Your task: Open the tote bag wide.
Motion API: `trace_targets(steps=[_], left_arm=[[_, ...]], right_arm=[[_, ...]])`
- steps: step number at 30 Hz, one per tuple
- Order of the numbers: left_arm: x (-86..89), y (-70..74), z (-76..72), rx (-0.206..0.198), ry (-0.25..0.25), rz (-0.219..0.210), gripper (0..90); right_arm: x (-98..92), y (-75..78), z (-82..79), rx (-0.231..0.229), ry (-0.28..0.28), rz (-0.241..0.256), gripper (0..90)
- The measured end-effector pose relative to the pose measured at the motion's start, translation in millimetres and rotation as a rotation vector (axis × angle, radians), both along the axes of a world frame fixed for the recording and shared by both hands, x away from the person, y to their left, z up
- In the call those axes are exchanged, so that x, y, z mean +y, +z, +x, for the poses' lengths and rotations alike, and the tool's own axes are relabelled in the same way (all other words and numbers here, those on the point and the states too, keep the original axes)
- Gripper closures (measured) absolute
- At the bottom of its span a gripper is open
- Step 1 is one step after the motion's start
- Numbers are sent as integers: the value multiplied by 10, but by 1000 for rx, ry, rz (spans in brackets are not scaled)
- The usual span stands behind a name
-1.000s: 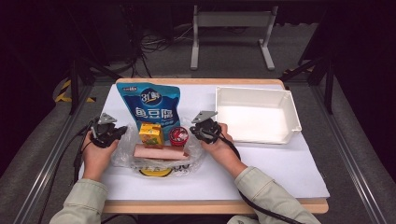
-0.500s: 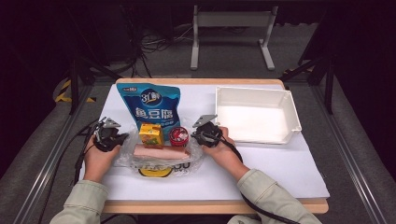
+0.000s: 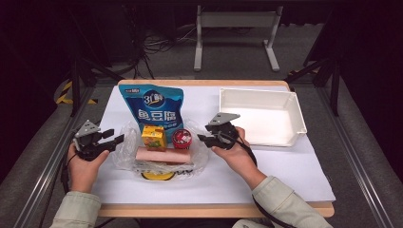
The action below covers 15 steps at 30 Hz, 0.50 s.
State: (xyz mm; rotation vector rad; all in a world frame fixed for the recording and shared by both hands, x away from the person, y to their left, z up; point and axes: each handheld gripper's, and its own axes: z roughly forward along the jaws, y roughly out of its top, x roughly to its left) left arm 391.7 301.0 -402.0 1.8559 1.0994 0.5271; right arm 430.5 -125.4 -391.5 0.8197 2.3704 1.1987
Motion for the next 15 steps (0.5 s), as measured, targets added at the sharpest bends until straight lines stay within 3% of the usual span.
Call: trace_targets(steps=[5,8,11,15], left_arm=[[-5,160,-192,-72,-10,-20,492],[-37,238,-299,-110,-27,-34,532],[-114,277,-374,-120,-71,-25,606],[-236,237,-399,-101,-160,-9,748]], right_arm=[[-30,229,-151,-51,48,84,575],[17,317,-249,-82,88,108,593],[77,360,-316,-85,136,133,635],[186,326,-331,-42,191,150,681]])
